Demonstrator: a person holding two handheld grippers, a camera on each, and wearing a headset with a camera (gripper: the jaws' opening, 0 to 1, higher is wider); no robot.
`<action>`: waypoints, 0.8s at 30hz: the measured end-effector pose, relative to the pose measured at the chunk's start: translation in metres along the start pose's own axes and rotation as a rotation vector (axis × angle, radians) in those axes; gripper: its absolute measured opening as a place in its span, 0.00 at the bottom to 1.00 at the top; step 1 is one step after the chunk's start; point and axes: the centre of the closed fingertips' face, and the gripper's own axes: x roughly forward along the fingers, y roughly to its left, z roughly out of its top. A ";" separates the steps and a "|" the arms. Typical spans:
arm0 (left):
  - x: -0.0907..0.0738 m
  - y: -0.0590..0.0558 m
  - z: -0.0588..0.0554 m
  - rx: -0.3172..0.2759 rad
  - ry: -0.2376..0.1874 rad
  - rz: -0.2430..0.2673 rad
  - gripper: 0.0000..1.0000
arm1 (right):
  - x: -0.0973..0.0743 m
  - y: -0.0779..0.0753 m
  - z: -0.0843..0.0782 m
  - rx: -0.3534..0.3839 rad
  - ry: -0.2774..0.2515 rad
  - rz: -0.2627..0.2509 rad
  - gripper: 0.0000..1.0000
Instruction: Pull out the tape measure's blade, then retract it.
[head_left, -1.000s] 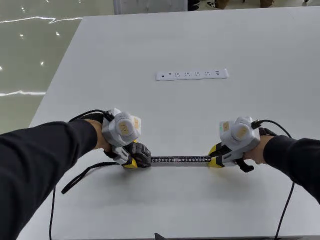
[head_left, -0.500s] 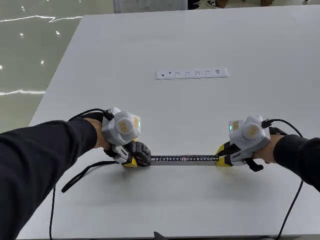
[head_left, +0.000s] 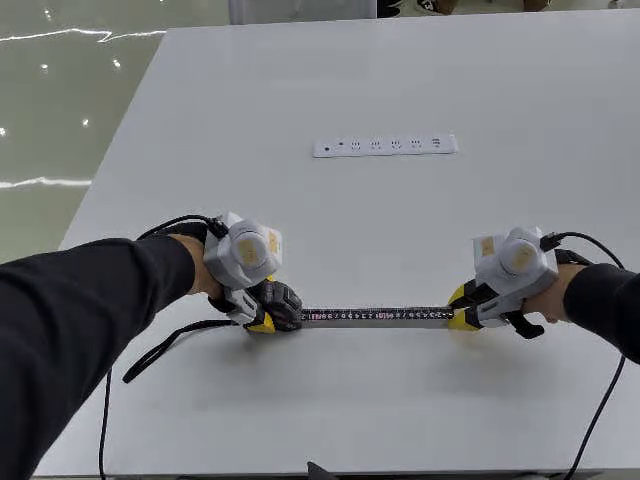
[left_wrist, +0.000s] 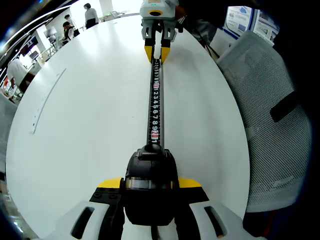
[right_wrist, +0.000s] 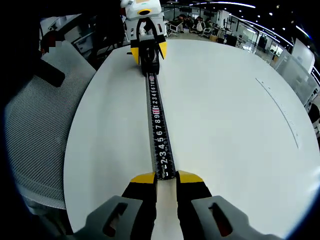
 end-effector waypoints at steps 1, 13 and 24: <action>0.000 0.000 0.000 0.000 0.001 0.000 0.35 | -0.001 0.001 -0.001 0.002 0.000 -0.001 0.10; 0.000 0.000 0.000 0.000 0.002 0.000 0.35 | -0.012 0.003 -0.009 0.016 0.011 -0.013 0.10; 0.001 0.000 0.000 -0.001 0.003 0.000 0.35 | -0.014 0.003 -0.011 0.021 0.010 -0.016 0.10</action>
